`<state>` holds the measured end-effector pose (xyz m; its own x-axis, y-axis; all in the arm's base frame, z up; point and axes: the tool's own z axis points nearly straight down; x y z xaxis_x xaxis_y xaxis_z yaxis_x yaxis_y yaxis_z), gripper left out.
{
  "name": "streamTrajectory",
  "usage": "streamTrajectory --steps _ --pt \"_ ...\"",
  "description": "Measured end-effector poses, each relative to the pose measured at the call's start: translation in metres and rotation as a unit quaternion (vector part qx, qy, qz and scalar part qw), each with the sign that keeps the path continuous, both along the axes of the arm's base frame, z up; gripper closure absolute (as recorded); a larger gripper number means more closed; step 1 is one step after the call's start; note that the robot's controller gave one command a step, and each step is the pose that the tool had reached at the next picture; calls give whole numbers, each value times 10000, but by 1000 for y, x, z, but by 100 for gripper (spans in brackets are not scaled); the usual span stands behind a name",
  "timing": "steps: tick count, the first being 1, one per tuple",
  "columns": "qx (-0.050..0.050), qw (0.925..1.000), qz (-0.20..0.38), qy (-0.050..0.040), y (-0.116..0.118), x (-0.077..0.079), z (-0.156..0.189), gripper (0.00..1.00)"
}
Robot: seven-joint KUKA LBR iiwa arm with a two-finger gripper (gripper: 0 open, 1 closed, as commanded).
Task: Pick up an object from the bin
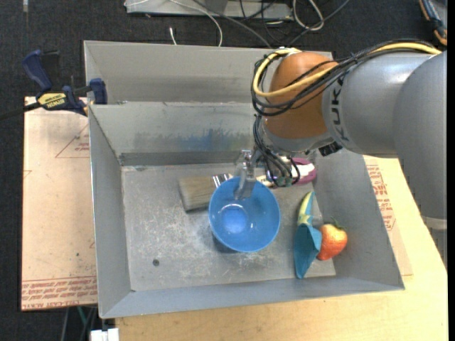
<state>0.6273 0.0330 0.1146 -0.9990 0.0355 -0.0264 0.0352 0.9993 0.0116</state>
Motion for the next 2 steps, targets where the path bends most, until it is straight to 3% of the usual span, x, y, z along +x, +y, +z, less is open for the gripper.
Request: streamTrajectory --steps 1,2 --pt "-22 9899 1418 -38 6 -101 -25 100" --pt "-12 9996 257 -73 8 -12 -9 100"
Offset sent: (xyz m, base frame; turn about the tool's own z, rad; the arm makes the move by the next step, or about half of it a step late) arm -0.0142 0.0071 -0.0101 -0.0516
